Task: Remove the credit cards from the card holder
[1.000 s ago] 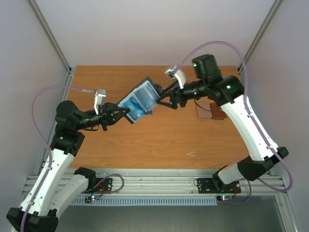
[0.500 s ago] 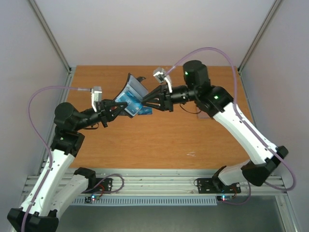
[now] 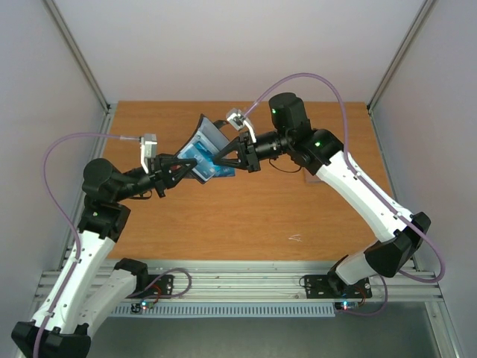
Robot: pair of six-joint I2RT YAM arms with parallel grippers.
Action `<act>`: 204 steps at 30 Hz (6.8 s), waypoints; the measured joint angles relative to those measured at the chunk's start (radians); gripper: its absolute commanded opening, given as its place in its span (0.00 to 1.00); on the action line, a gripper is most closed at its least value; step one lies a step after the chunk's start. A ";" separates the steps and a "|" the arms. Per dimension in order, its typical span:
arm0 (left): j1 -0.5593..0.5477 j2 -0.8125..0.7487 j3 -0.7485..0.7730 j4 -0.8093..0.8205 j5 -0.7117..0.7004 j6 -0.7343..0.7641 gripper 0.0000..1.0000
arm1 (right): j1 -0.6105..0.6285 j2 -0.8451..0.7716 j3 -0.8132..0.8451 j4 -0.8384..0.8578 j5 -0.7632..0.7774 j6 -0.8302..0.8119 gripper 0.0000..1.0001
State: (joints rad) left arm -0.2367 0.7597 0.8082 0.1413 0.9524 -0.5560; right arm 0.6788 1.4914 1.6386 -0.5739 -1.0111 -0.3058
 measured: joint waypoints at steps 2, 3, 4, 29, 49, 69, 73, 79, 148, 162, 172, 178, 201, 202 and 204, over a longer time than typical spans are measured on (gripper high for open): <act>0.000 0.000 0.000 0.003 0.006 -0.003 0.00 | 0.000 0.002 0.002 -0.003 -0.019 -0.006 0.01; 0.000 0.000 -0.001 0.005 0.008 -0.005 0.00 | 0.000 0.003 0.003 -0.007 -0.023 -0.010 0.01; 0.000 0.000 -0.001 0.005 0.011 -0.006 0.00 | -0.001 0.006 0.008 -0.014 -0.027 -0.014 0.01; 0.000 0.000 -0.014 0.063 0.071 -0.079 0.08 | -0.024 0.005 0.057 -0.074 -0.028 -0.045 0.01; -0.005 -0.004 -0.025 -0.002 0.027 -0.045 0.00 | -0.122 0.001 0.164 -0.294 0.035 -0.177 0.01; 0.153 -0.068 -0.090 -0.507 -0.718 0.137 0.00 | -0.160 0.640 0.554 -0.806 0.333 -0.739 0.01; 0.165 -0.067 -0.121 -0.508 -0.718 0.130 0.00 | -0.129 0.755 0.618 -0.844 0.405 -0.895 0.01; 0.175 -0.066 -0.137 -0.504 -0.716 0.123 0.00 | -0.088 0.887 0.679 -0.826 0.505 -1.052 0.01; 0.183 -0.011 -0.170 -0.481 -0.706 0.164 0.00 | -0.104 1.004 0.710 -0.679 0.638 -1.185 0.01; 0.183 -0.011 -0.171 -0.481 -0.706 0.164 0.00 | -0.094 1.007 0.705 -0.661 0.655 -1.213 0.03; 0.183 -0.011 -0.171 -0.481 -0.706 0.164 0.00 | -0.094 1.015 0.699 -0.637 0.668 -1.203 0.21; 0.183 -0.011 -0.171 -0.481 -0.706 0.164 0.00 | -0.094 1.016 0.698 -0.601 0.683 -1.184 0.31; 0.185 -0.011 -0.127 -0.473 -0.454 0.328 0.00 | -0.095 0.861 0.632 -0.216 0.908 -0.863 0.63; 0.185 -0.011 -0.108 -0.474 -0.390 0.364 0.00 | -0.097 0.810 0.606 -0.196 0.873 -0.824 0.67; 0.185 -0.011 -0.062 -0.478 -0.242 0.445 0.00 | -0.105 0.669 0.528 -0.148 0.761 -0.745 0.76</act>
State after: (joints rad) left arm -0.0517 0.7486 0.7460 -0.3367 0.7101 -0.1112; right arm 0.5735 2.1601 2.1662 -0.7223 -0.2501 -1.0504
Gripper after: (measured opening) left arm 0.046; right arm 0.654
